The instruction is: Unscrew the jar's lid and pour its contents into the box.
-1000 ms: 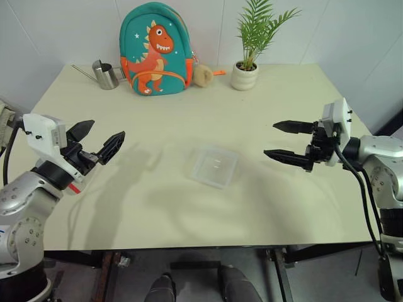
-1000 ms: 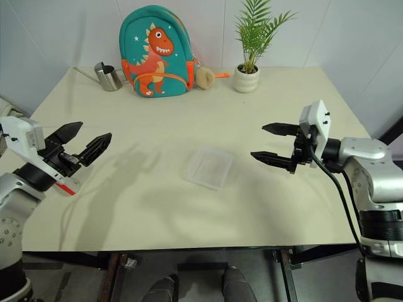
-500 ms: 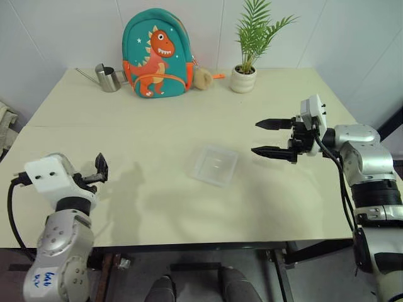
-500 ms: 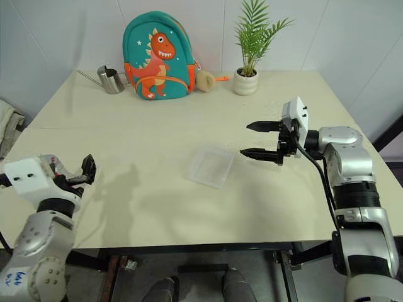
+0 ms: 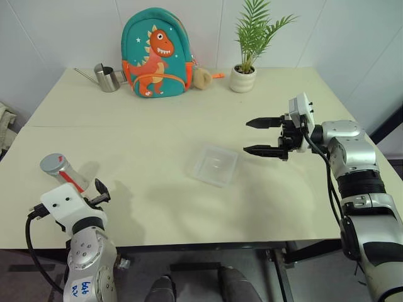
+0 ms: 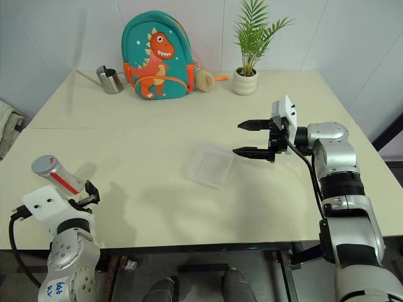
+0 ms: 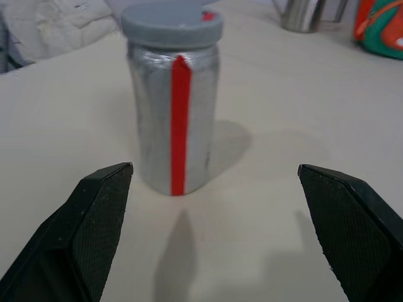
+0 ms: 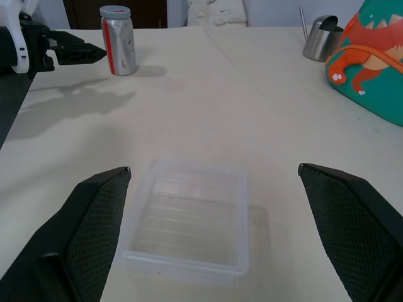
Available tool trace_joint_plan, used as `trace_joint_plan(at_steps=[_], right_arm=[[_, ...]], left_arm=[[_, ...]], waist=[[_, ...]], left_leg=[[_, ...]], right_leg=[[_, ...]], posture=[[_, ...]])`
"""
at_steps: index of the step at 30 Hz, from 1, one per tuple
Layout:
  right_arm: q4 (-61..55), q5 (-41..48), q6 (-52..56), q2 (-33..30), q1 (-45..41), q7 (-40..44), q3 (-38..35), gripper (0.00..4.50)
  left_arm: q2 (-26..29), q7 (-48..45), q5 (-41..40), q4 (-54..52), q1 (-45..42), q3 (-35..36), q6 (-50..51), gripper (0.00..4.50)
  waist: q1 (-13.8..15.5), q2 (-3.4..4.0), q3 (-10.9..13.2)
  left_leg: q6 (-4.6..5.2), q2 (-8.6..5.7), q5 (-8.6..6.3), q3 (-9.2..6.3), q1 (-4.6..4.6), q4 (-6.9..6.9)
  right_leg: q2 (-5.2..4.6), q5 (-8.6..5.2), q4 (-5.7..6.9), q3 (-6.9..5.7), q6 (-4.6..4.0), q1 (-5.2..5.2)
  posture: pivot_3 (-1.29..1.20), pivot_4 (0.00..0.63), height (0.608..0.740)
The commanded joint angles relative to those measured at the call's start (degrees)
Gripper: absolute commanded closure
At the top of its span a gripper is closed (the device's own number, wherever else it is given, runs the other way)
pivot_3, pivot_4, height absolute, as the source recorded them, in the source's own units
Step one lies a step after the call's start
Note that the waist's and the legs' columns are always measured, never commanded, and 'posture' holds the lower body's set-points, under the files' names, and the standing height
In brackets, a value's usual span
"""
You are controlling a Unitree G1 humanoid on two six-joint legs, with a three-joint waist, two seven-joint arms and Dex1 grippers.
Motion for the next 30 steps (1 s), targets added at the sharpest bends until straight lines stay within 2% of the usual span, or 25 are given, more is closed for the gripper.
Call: trace_joint_plan(at_steps=[1,11,24,30], right_arm=[[-0.77,0.13,-1.07,0.18,-1.21,0.24,-1.22,0.00],[-2.21,0.69,-0.47,0.92,-1.30,-1.22,-2.17,0.00],[-1.96,0.37,-0.50,1.21,-1.65,-2.45,-2.94,0.00],[-0.85,-0.26,-1.14,1.99,-2.17,-2.59,-2.59,0.00]], left_arm=[[0.75,0.48,1.44,3.05,-2.06,1.62,-3.48,0.03],[2.69,-0.45,2.74,10.98,-8.86,0.84,-7.21,0.03],[2.40,0.62,3.23,7.78,-9.37,2.16,-5.82,0.03],[3.63,2.49,3.99,9.50,-11.18,4.26,-7.03,0.03]], waist=[[0.07,0.00,0.00],[0.10,0.00,0.00],[0.09,0.00,0.00],[0.09,0.00,0.00]], left_leg=[[0.00,0.00,-0.01,0.01,-0.01,-0.01],[0.01,0.00,-0.02,0.01,-0.06,-0.03],[0.00,0.00,-0.03,0.01,-0.06,-0.07],[0.00,0.01,-0.03,0.01,-0.06,-0.07]], right_leg=[[0.00,0.00,0.00,0.01,0.00,0.00],[0.00,0.06,-0.03,0.00,0.11,-0.02],[0.00,0.11,-0.04,0.01,0.24,-0.04],[0.01,0.11,-0.04,0.01,0.23,-0.05]], posture=[[0.00,0.150,0.740],[0.00,0.150,0.740],[0.00,0.150,0.740],[0.00,0.150,0.740]])
